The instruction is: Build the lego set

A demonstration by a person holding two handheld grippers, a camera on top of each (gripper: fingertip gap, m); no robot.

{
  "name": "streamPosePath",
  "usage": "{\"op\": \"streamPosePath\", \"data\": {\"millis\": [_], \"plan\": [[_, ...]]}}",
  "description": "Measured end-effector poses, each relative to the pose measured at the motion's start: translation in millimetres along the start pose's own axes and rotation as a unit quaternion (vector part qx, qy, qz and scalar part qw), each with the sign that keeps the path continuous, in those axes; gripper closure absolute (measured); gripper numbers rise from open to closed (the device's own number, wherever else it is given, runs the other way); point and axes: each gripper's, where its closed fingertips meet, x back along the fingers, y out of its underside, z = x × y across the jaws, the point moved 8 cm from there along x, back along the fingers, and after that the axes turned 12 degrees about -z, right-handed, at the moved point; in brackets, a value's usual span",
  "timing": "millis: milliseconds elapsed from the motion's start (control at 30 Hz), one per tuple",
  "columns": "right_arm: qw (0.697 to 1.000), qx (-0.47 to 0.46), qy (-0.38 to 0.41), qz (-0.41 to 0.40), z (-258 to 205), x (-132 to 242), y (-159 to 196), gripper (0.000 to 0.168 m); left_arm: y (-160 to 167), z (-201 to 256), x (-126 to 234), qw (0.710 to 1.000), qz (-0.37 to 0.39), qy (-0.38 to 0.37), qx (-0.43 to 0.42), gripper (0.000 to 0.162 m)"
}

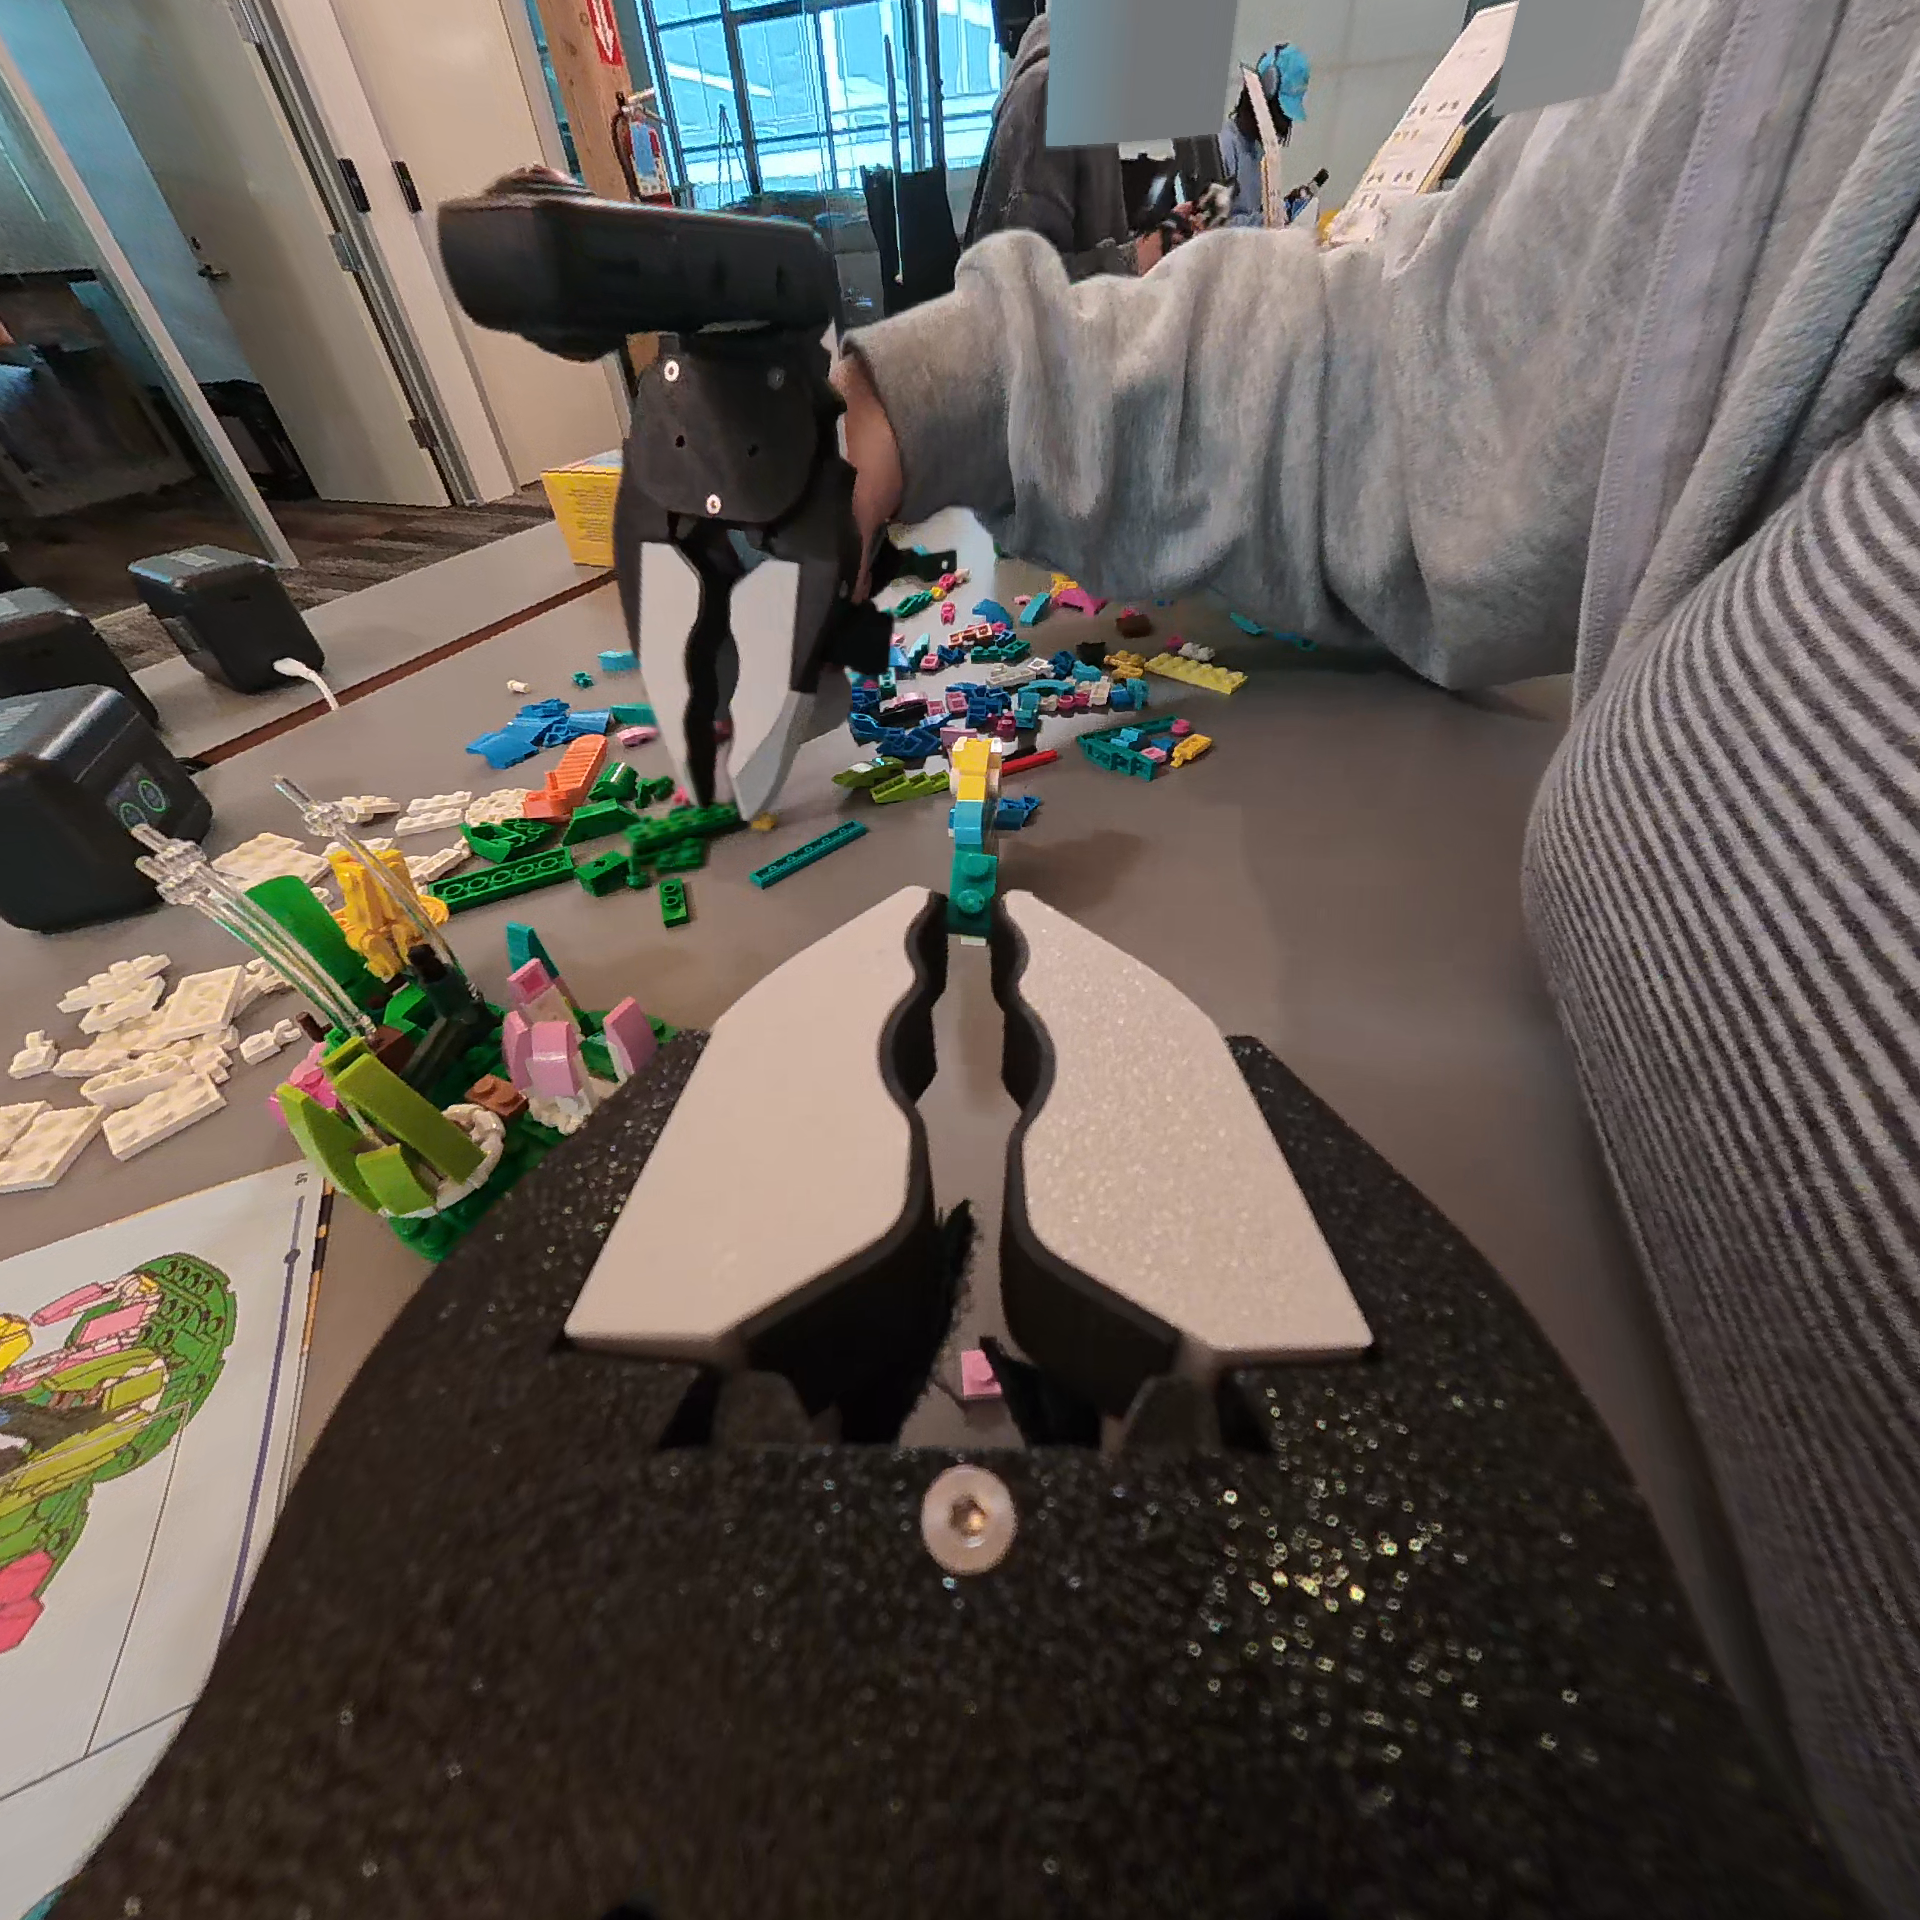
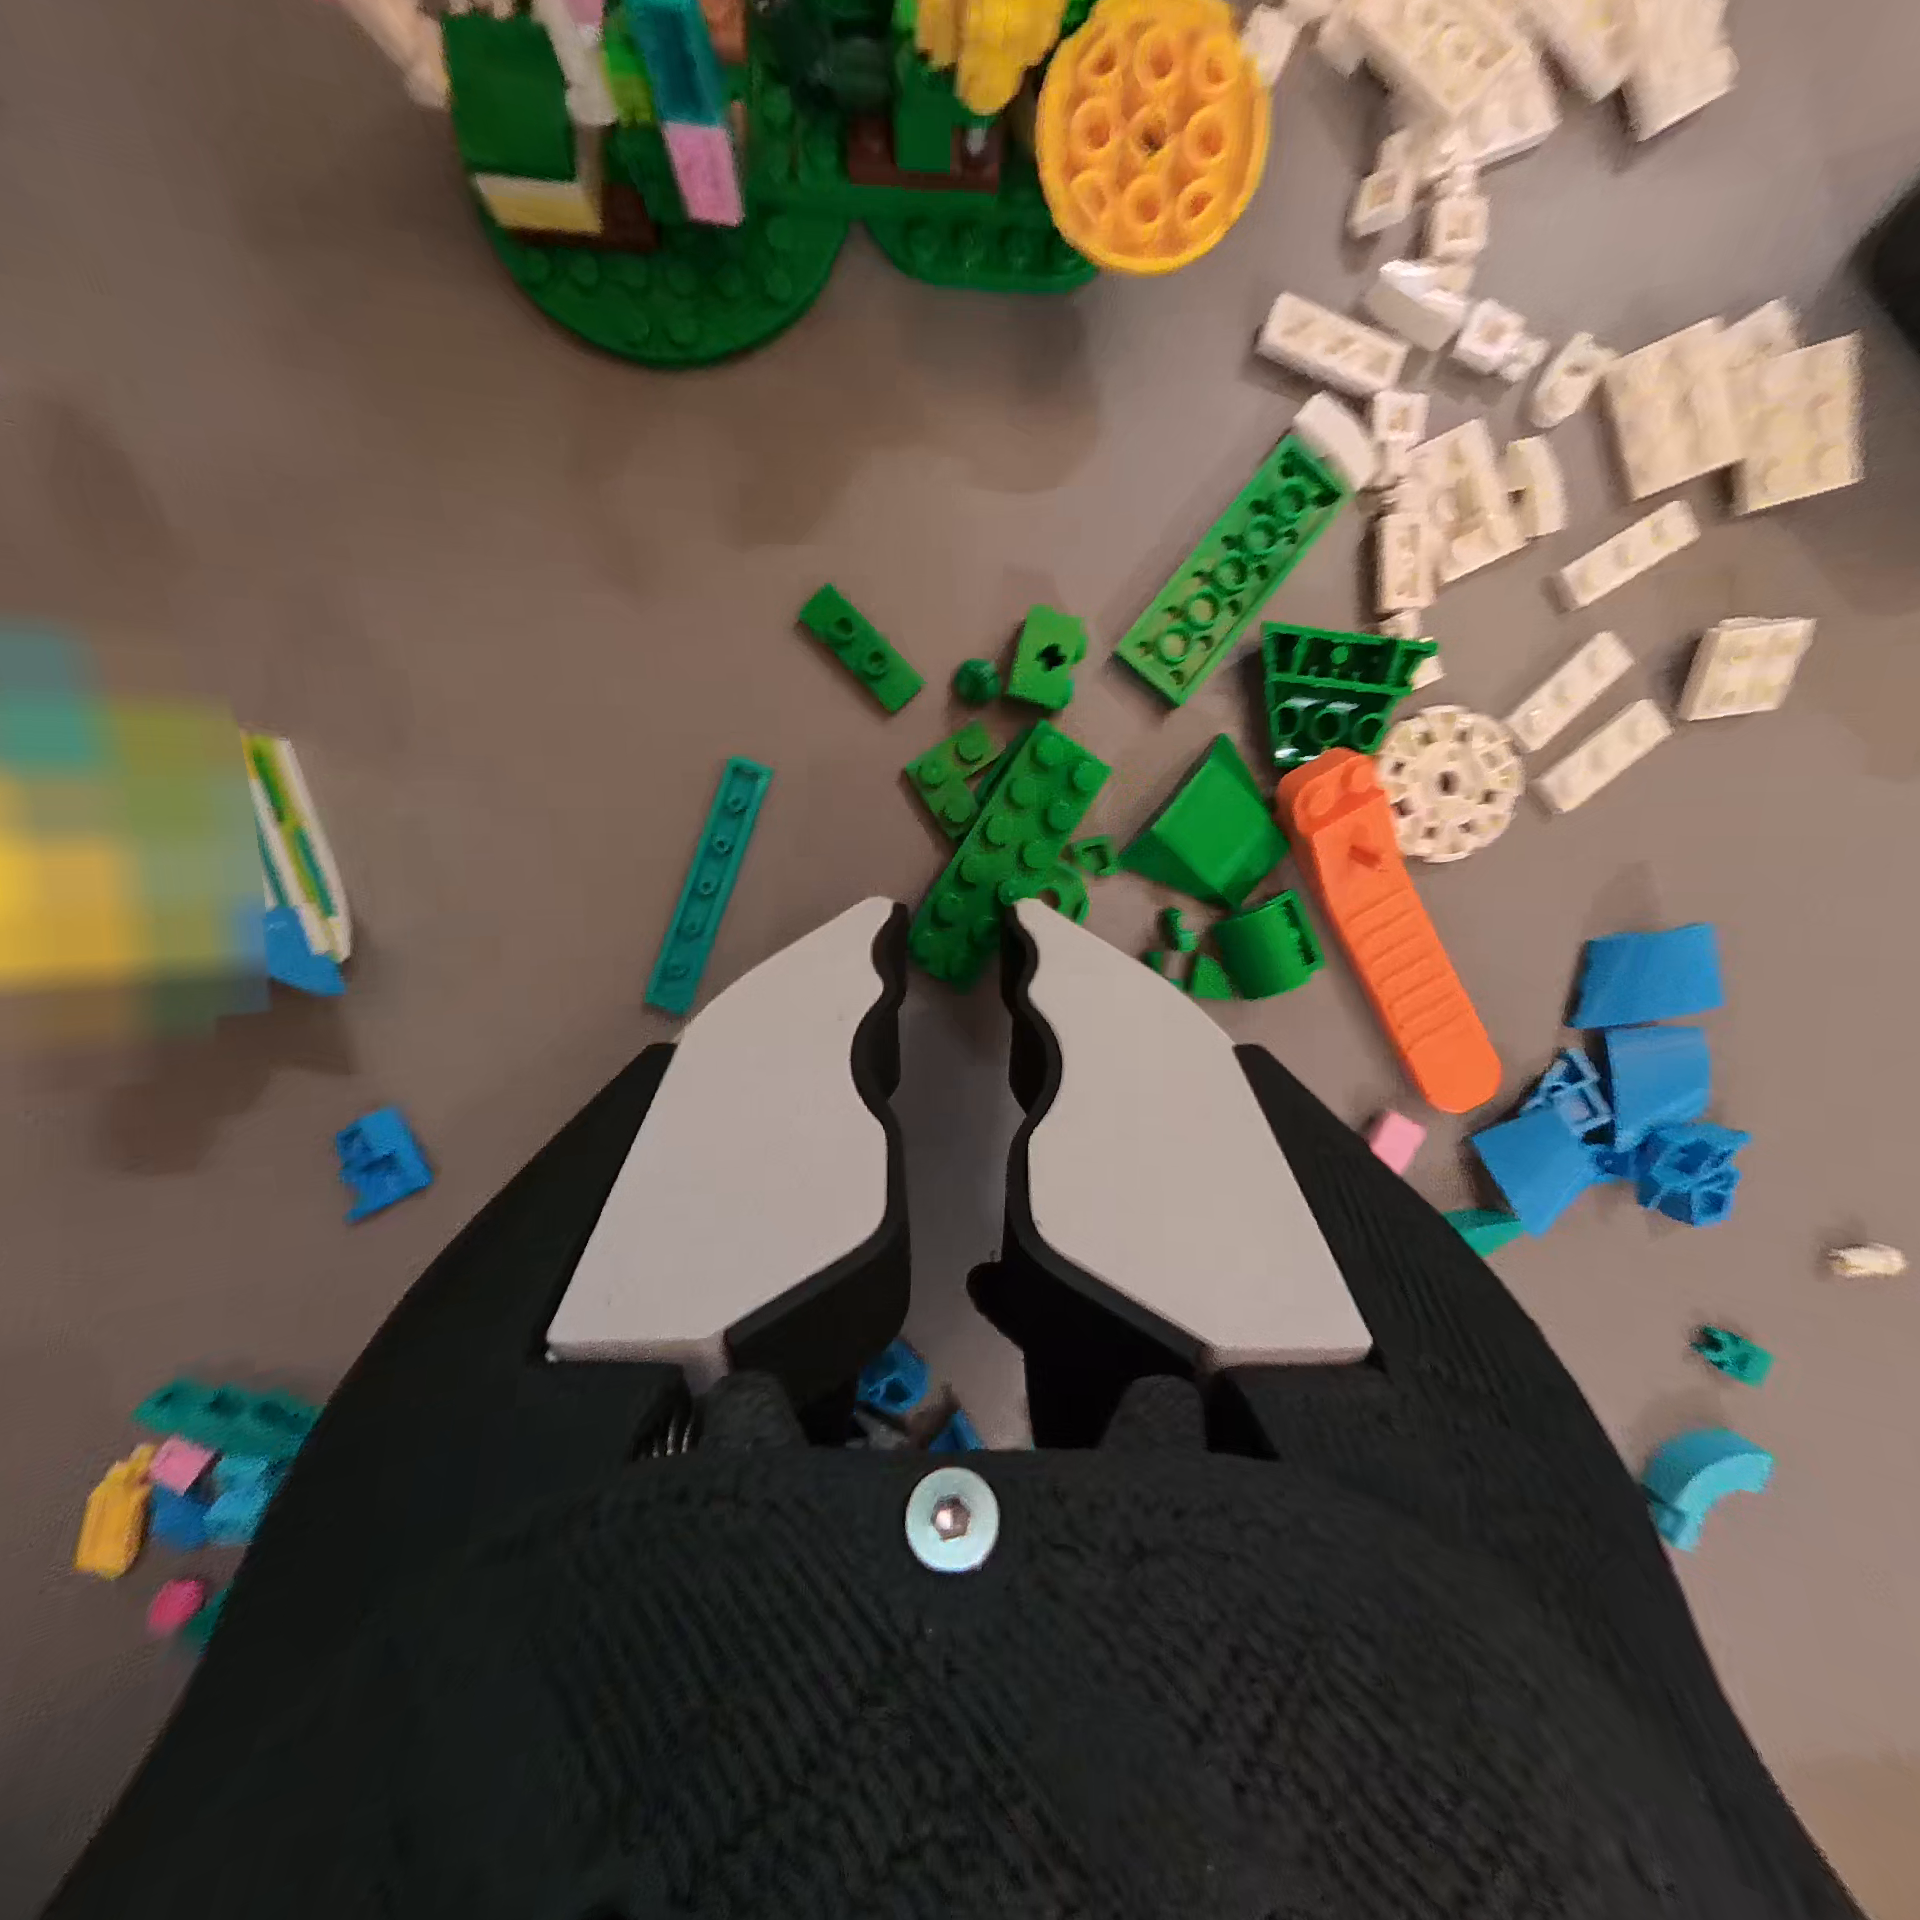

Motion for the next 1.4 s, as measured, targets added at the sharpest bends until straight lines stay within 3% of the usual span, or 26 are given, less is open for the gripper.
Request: {"op": "streamPosePath", "data": {"millis": [133,367,633,767,900,1000,1167,1400], "plan": [[0.998,0.042,-0.027,-0.023,-7,6,8,0.152,0,1,0,1.0,0.001,0.002,0.001,0.155],[0.999,-0.012,0.033,-0.004,18,12,16,0.146,-1,2,0,1.0,0.002,0.003,0.004,0.155],[0.999,-0.012,0.033,0.016,22,14,13,0.149,-1,4,-1,1.0,0.002,0.005,0.006,0.155],[0.999,0.003,-0.006,0.038,15,12,2,0.153,-2,5,0,1.0,0.003,0.006,0.007,0.155],[1.0,0.023,0.006,0.02,17,9,-5,0.155,-2,5,0,1.0,0.003,0.006,0.007,0.155],[0.999,0.026,-0.017,0.015,21,9,-10,0.167,-2,6,0,1.0,0.003,0.006,0.007,0.155],[0.998,0.031,0.044,0.045,50,18,-38,0.166,-3,6,0,1.0,0.004,0.007,0.011,0.155],[0.998,0.038,0.053,0.014,84,13,-83,0.164,-3,5,1,1.0,0.006,0.009,0.015,0.155]]}}
